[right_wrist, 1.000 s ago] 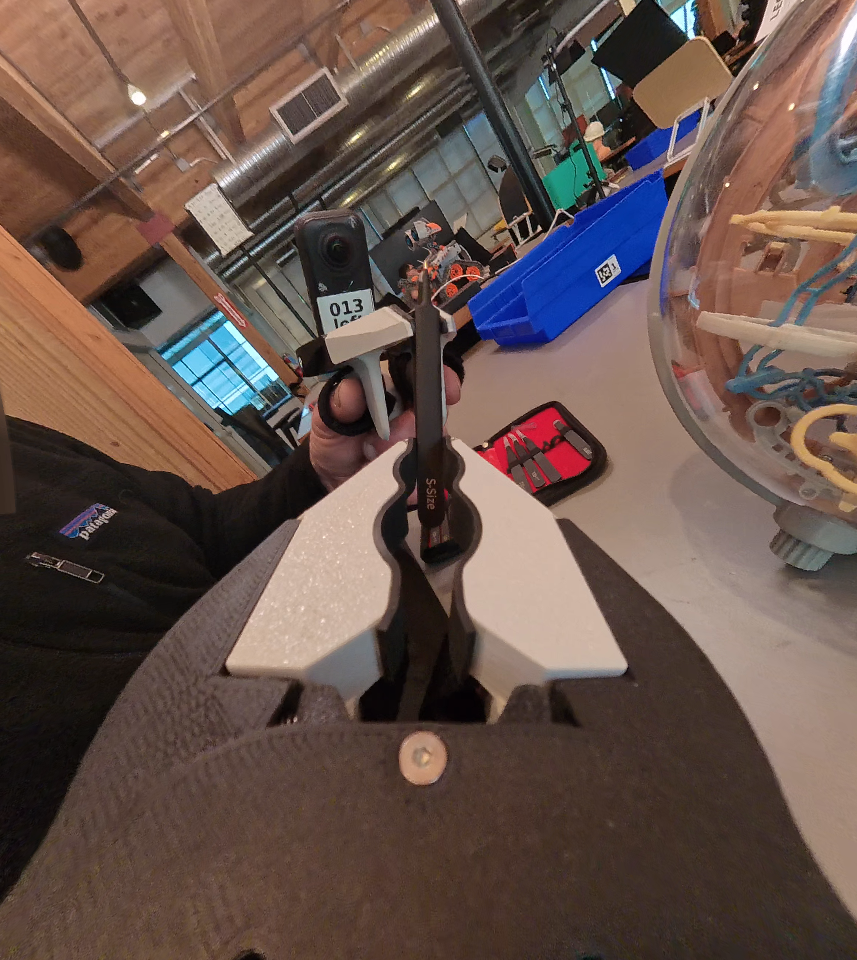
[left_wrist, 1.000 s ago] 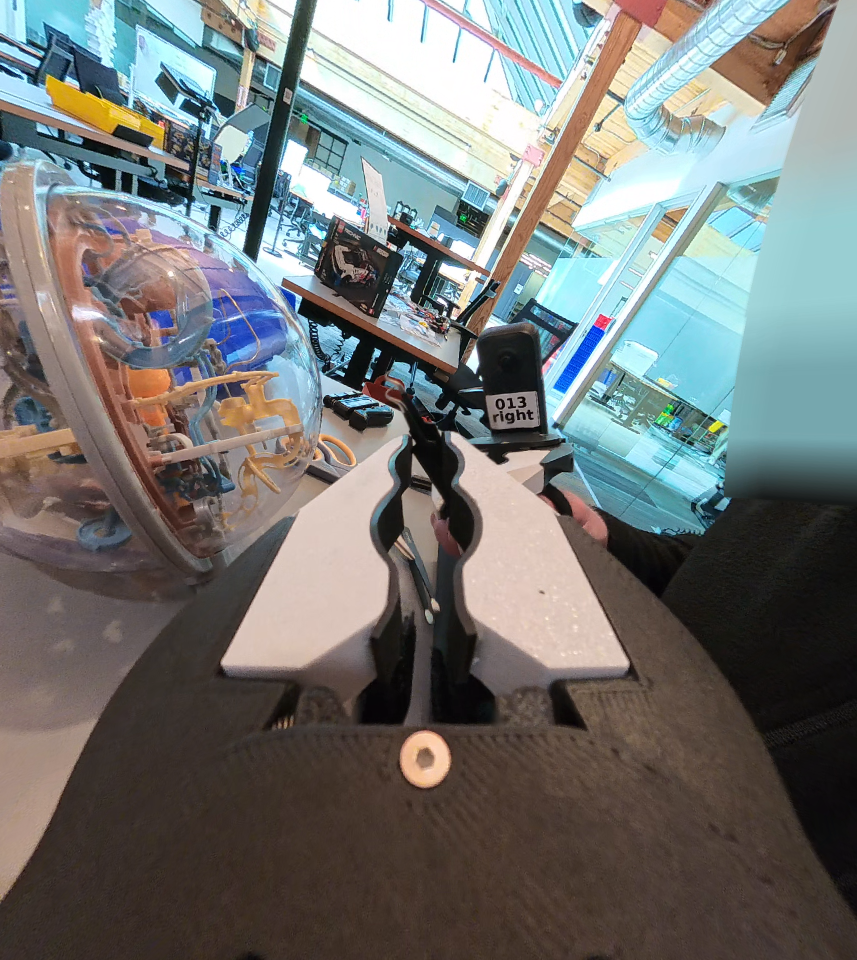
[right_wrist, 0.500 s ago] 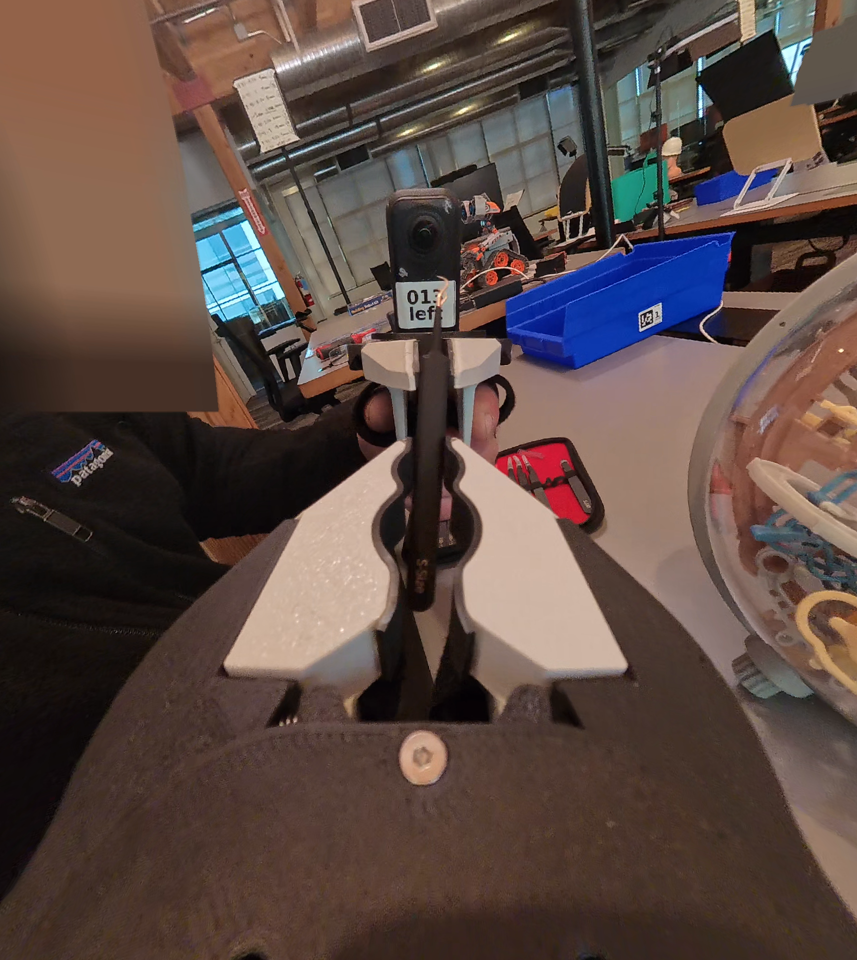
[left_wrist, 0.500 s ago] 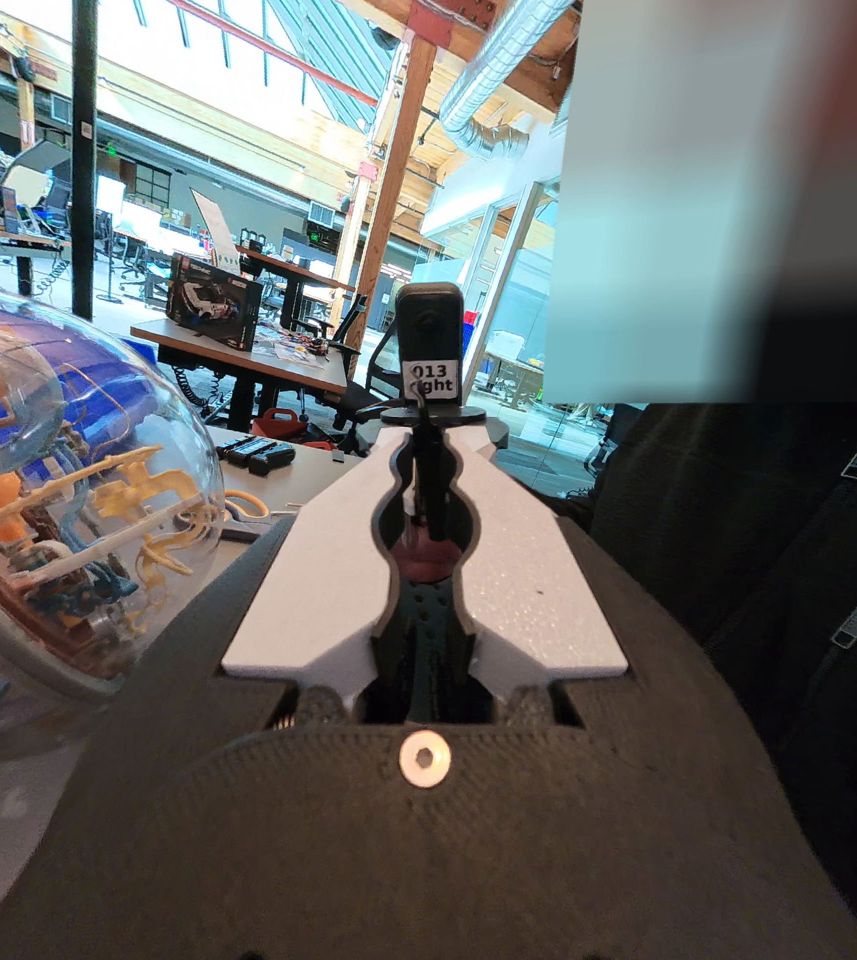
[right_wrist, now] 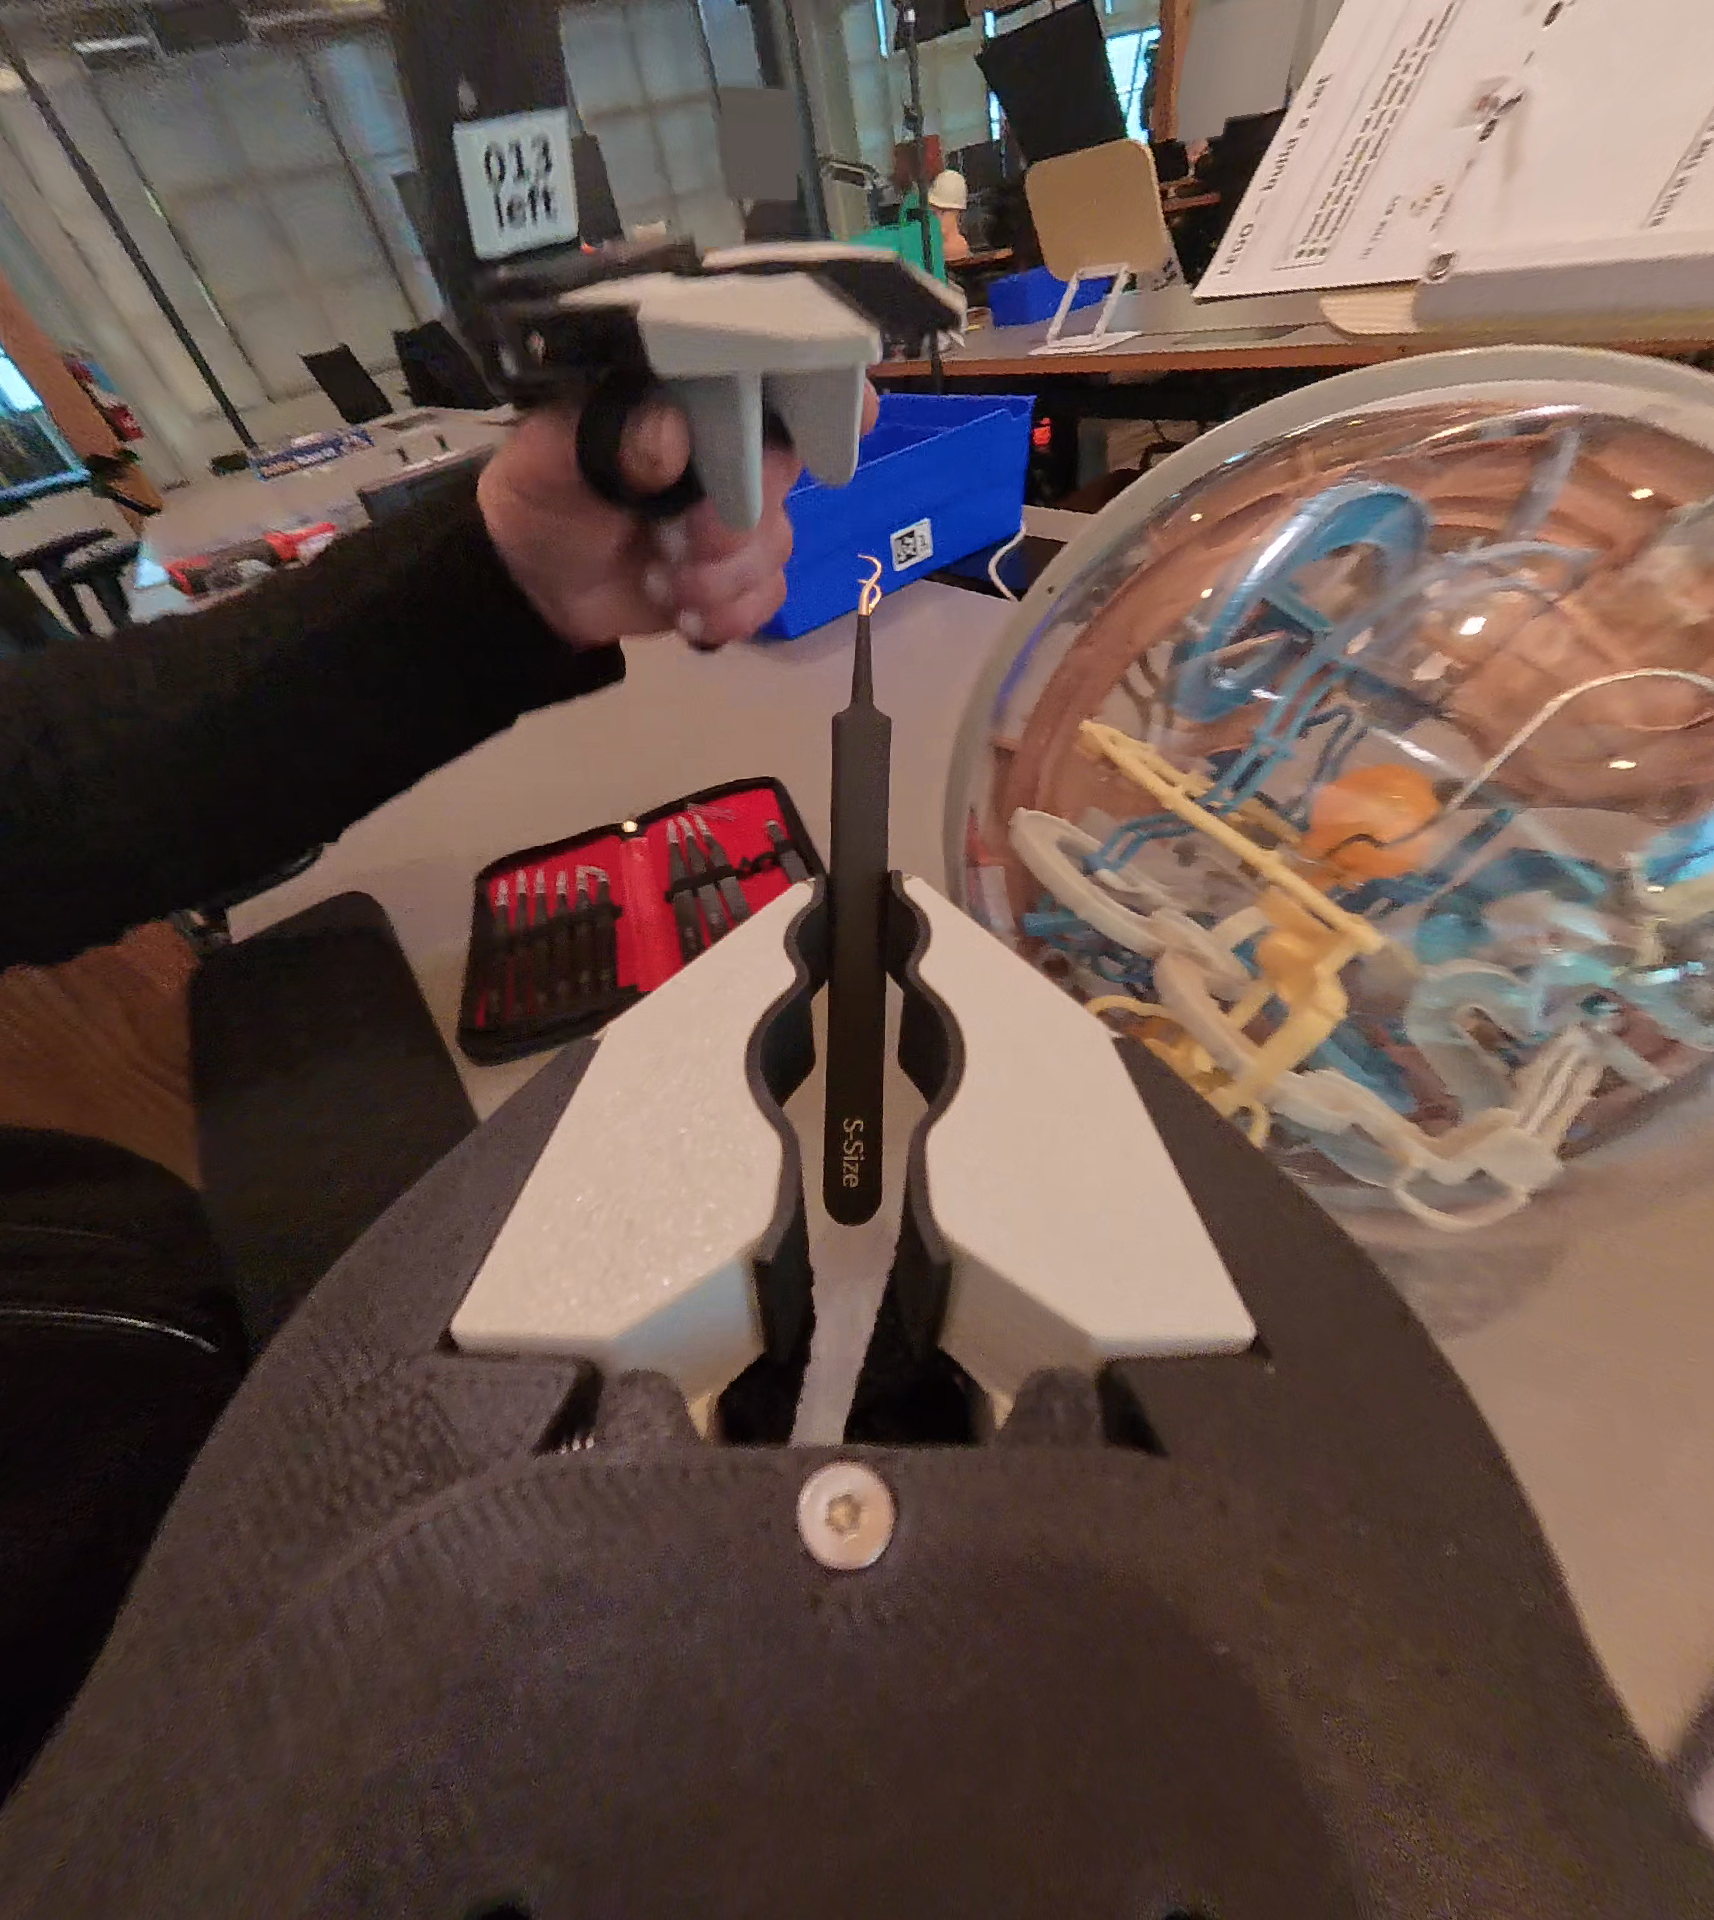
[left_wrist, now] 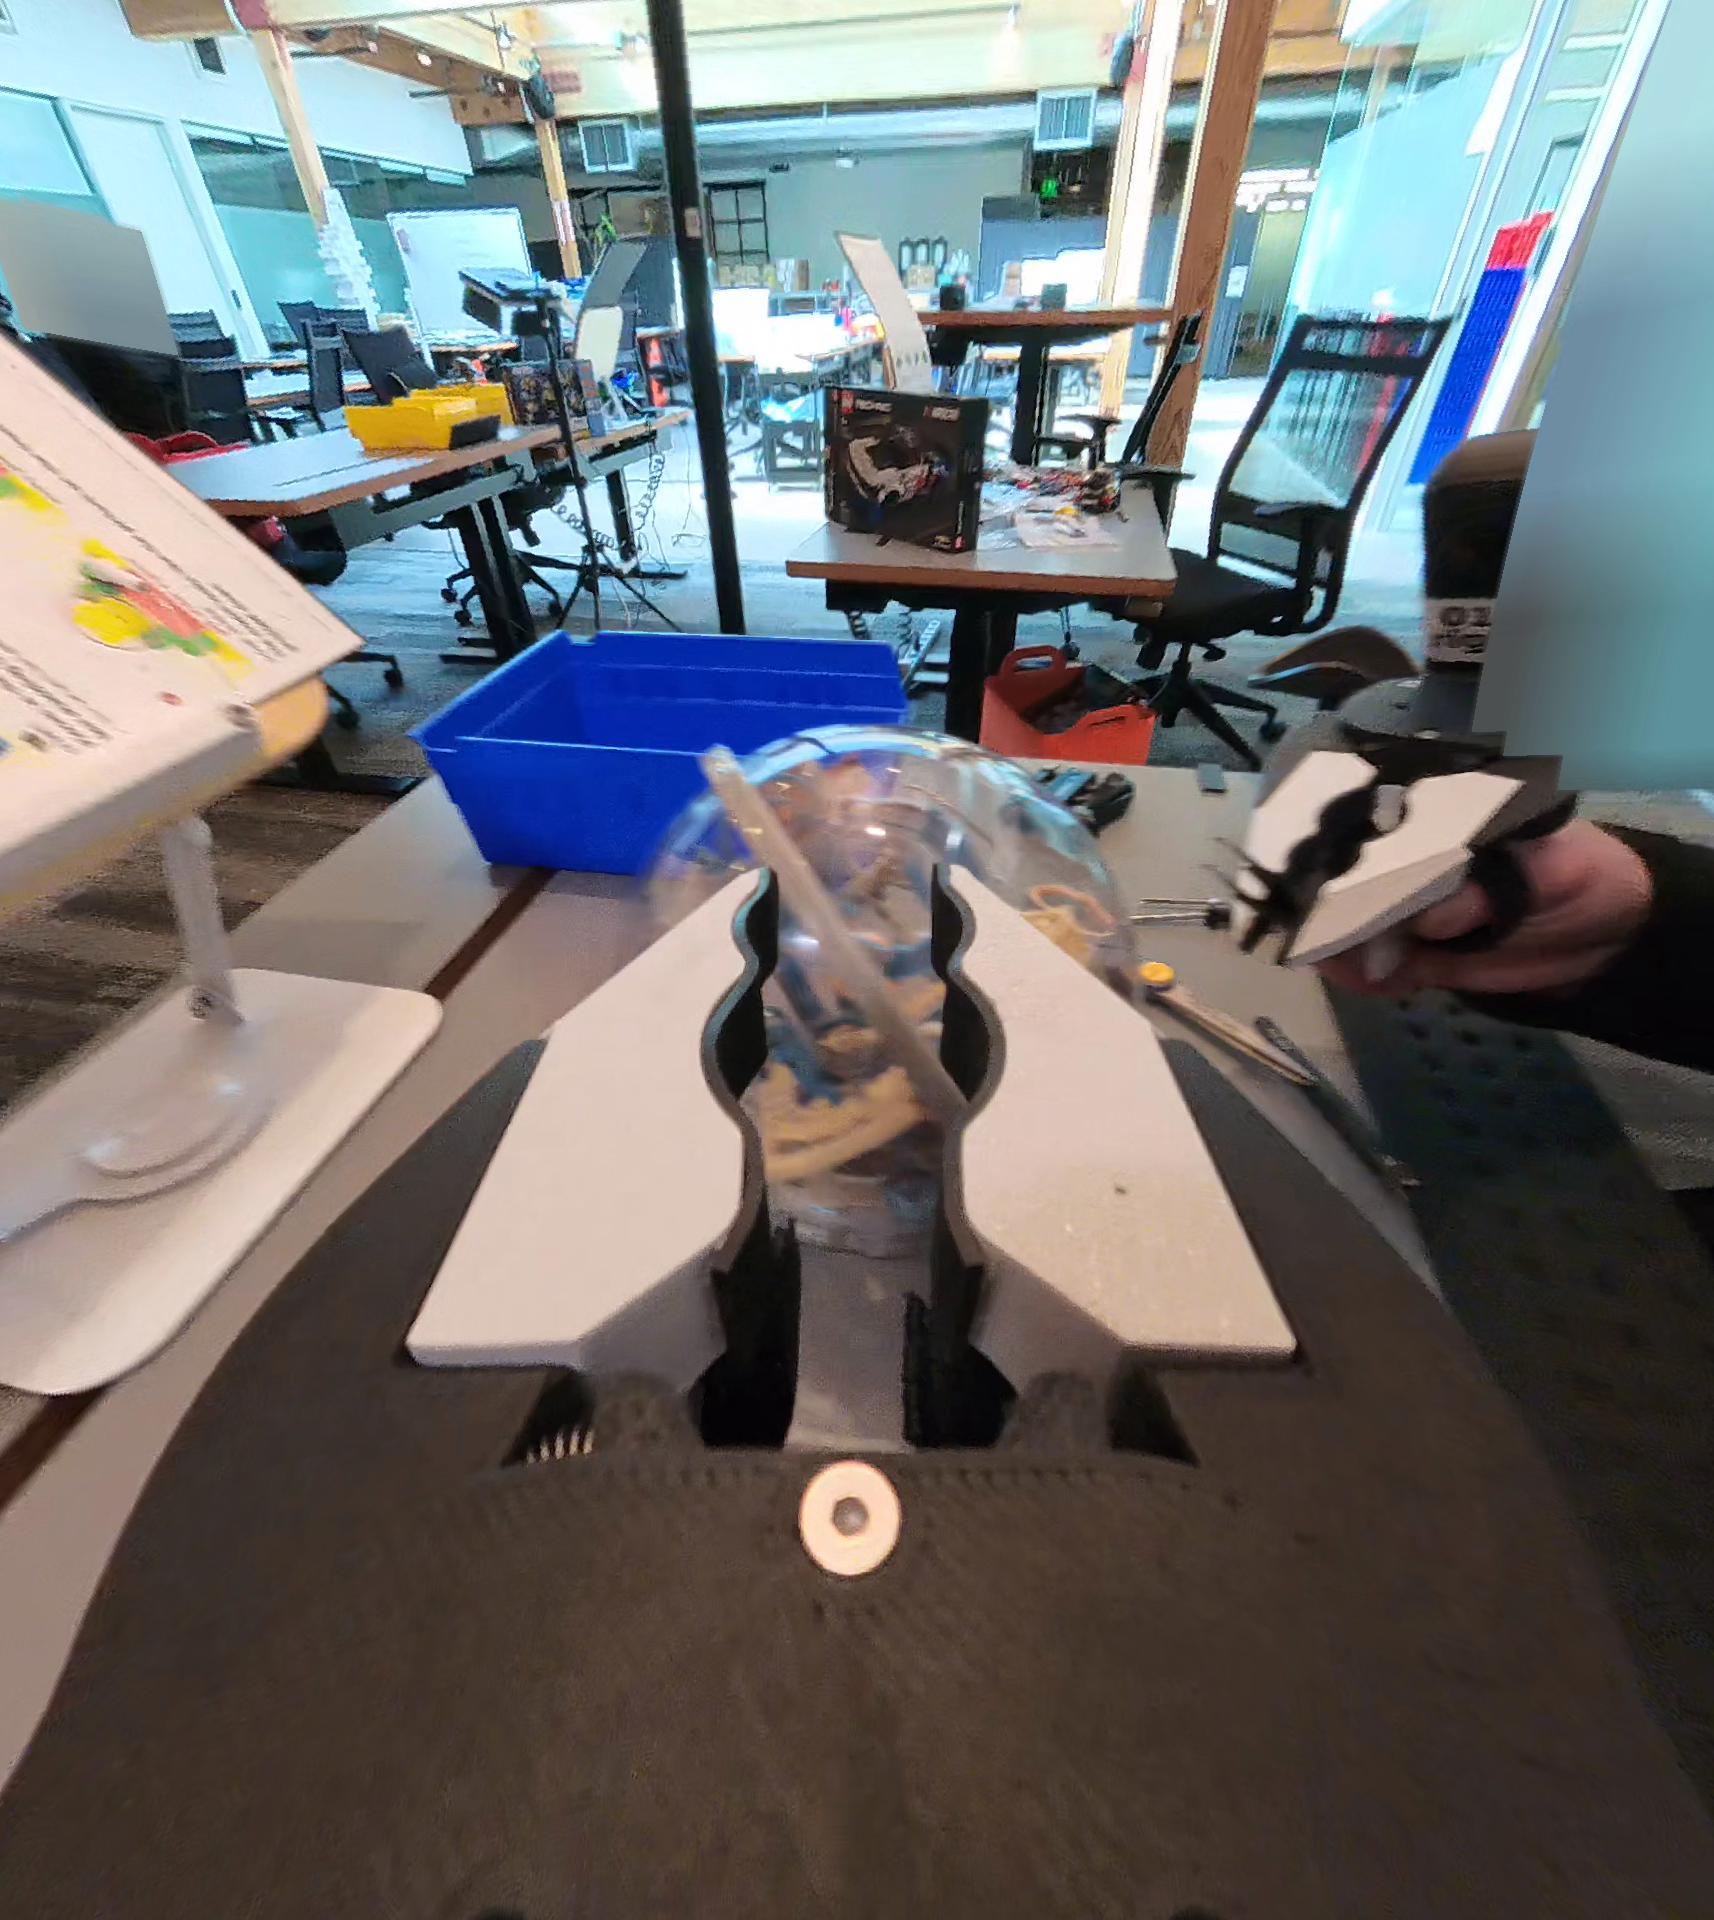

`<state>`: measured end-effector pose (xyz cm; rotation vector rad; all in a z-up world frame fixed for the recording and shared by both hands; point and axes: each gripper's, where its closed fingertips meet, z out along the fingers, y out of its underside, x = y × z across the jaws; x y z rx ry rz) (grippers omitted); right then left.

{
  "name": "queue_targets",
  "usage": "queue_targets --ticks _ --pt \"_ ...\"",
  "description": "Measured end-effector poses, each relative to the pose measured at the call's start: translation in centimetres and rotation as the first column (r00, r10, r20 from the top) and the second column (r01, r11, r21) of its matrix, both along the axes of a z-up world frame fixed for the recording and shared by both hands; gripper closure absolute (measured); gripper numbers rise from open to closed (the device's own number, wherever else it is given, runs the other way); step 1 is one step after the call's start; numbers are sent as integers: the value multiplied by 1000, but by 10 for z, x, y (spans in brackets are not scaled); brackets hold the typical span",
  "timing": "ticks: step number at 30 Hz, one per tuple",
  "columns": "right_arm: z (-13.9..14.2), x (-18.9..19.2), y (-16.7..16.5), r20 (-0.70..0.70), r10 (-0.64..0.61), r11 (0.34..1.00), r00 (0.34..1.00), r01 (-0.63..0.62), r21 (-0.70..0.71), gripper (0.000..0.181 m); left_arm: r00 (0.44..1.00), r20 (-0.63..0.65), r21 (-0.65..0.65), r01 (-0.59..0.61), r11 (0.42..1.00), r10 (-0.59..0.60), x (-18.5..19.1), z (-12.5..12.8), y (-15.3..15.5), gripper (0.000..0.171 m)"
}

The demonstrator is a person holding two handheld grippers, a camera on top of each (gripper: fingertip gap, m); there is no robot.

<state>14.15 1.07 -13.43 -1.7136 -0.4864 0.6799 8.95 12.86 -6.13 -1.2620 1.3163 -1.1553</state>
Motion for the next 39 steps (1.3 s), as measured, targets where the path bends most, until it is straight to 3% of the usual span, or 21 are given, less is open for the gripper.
queue_targets --ticks 4,7,9,11,14,17,19,24,29,31,35,39 --pt "6 27 6 14 -76 997 997 76 24 175 998 -34 5 44 999 -44 27 23 53 128" --pt "10 48 9 31 -127 991 991 126 33 175 982 -124 -33 136 990 -139 65 16 72 104" --pt "13 64 11 61 -166 986 984 164 41 175 941 -210 -160 234 959 -265 89 -1 68 85" --pt "15 80 13 97 -200 979 975 196 50 175 892 -282 -222 297 929 -353 109 -21 60 77" --pt "18 95 16 135 -208 978 969 204 45 175 763 -399 -310 410 858 -509 119 -51 32 64" --pt "18 100 20 142 -183 983 973 180 34 175 717 -370 -359 476 802 -591 122 -51 18 73" --pt "14 101 24 131 -171 985 976 170 20 175 723 -350 -382 471 795 -596 124 -52 15 72" --pt "5 105 28 63 -155 988 986 156 -11 175 819 -315 -391 349 852 -480 121 -51 1 75" --pt "4 113 22 26 -157 987 987 158 -15 175 937 -247 -408 131 904 -248 105 -49 -11 82" --pt "5 113 16 34 -154 988 987 155 -12 175 971 -211 -421 11 907 -110 97 -46 -12 97" --pt "9 105 -5 71 -125 992 990 125 1 175 977 -198 -349 -150 925 84 83 -45 -30 96" --pt "7 93 -33 154 -98 995 983 98 6 175 969 -211 -248 -182 951 130 74 -45 -50 94"
